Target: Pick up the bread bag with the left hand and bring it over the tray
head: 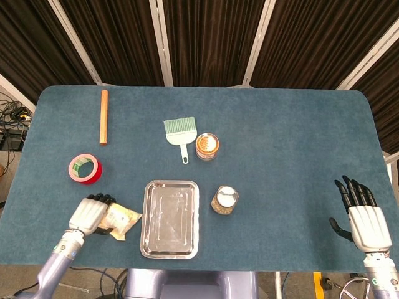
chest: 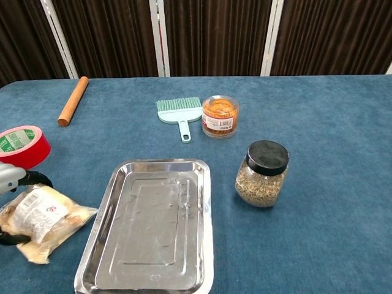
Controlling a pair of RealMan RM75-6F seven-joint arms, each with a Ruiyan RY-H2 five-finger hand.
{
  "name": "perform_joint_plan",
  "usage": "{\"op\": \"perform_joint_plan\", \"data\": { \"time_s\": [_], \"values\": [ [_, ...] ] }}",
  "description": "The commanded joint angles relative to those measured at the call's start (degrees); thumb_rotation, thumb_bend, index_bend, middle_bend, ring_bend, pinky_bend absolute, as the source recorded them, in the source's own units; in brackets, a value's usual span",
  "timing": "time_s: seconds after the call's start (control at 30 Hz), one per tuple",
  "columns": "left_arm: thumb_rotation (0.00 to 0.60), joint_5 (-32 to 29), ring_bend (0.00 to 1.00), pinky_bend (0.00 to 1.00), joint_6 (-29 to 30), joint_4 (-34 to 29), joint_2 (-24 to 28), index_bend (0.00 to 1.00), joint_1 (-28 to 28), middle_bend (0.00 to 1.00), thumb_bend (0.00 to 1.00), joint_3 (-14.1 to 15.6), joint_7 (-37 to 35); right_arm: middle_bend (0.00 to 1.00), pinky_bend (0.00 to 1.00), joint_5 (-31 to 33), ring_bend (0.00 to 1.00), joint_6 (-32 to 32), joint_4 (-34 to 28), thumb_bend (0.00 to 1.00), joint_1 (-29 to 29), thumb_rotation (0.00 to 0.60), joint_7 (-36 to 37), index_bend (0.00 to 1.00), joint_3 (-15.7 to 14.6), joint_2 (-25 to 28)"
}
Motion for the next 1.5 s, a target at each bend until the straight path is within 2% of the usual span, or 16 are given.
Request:
{"op": "perform_joint_plan", "data": {
  "time_s": [0.03,0.13,0.27,0.47,0.63,0.73,0.83,0.93,1.0,1.07,1.13,1.27,1.5],
  "values": [
    [0.6,2.2,0.6,0.64,3.5,0.4,-2.0,0.65,0.4,0.68,0.32,0.1,0.0,0.0,0.1,0.0,0.0,0.1,0.0,0.3,0.0,0.6,0.0,0.0,0.0,0.0],
    [0.6,4.4,0.63,0.67,5.7,-0.2,-1.3,0.69,0.9,0.72,0.33,0.4,-1.4,0.0,0.1,0.0,0.0,0.1,0.0,0.3,-0.1,0.6,0.2,0.0,0.0,0.1],
    [0.6,7.5,0.65,0.68,9.0,-3.5,2.1,0.71,1.4,0.74,0.34,-0.3,-4.6,0.0,0.1,0.0,0.0,0.2,-0.1,0.3,-0.2,0.6,-0.1,0.0,-0.1,0.0],
    [0.6,10.8,0.64,0.67,12.8,-13.0,9.1,0.69,1.2,0.72,0.33,-2.6,-7.7,0.0,0.1,0.0,0.0,0.0,-0.3,0.3,-0.1,0.6,-0.6,0.0,-0.2,-0.1],
    [0.6,12.0,0.61,0.64,12.1,-17.4,10.0,0.63,-1.1,0.67,0.31,-4.8,-7.0,0.0,0.1,-0.1,0.0,0.2,-0.2,0.3,-0.2,0.6,-0.8,0.0,-0.1,-0.2],
    [0.6,10.7,0.56,0.6,10.0,-17.2,7.4,0.59,-3.2,0.63,0.3,-5.6,-5.3,0.0,0.1,0.1,0.0,0.2,-0.1,0.3,-0.2,0.6,-0.4,0.0,-0.1,-0.1],
    [0.6,8.4,0.45,0.54,8.2,-16.4,4.3,0.5,-4.9,0.52,0.28,-6.3,-3.8,0.0,0.1,0.0,0.0,0.2,0.1,0.3,-0.2,0.6,-0.2,0.0,0.0,-0.1],
    [0.6,6.3,0.28,0.4,5.3,-16.0,1.5,0.35,-7.0,0.32,0.25,-6.4,-3.0,0.0,0.1,-0.7,0.0,0.8,0.2,0.3,-0.2,0.6,1.2,0.0,0.1,-0.1],
    [0.6,5.1,0.12,0.27,3.7,-16.1,0.8,0.18,-8.0,0.13,0.21,-6.3,-2.9,0.0,0.1,-1.1,0.0,1.3,0.7,0.3,-0.3,0.6,1.7,0.0,0.2,-0.2],
    [0.6,4.1,0.04,0.2,2.6,-16.3,0.6,0.06,-8.7,0.03,0.18,-5.9,-2.4,0.0,0.1,-1.1,0.0,1.5,0.9,0.3,-0.3,0.6,2.0,0.0,0.1,-0.3],
    [0.6,3.2,0.02,0.18,2.1,-17.2,1.3,0.01,-9.0,0.0,0.16,-5.4,-1.5,0.0,0.1,-1.0,0.0,1.5,1.0,0.3,-0.4,0.6,2.2,0.0,0.1,-0.1],
    [0.6,3.7,0.0,0.13,3.3,-18.1,3.8,0.0,-8.5,0.0,0.13,-4.5,-0.5,0.0,0.1,-0.9,0.0,1.7,1.0,0.3,-0.6,0.6,2.2,0.0,0.1,0.0],
    [0.6,6.9,0.0,0.13,7.8,-19.3,12.5,0.0,-4.2,0.0,0.13,-1.9,-7.8,0.0,0.1,-0.7,0.0,1.5,0.7,0.3,-0.7,0.6,1.5,0.0,0.0,0.1]
  ]
}}
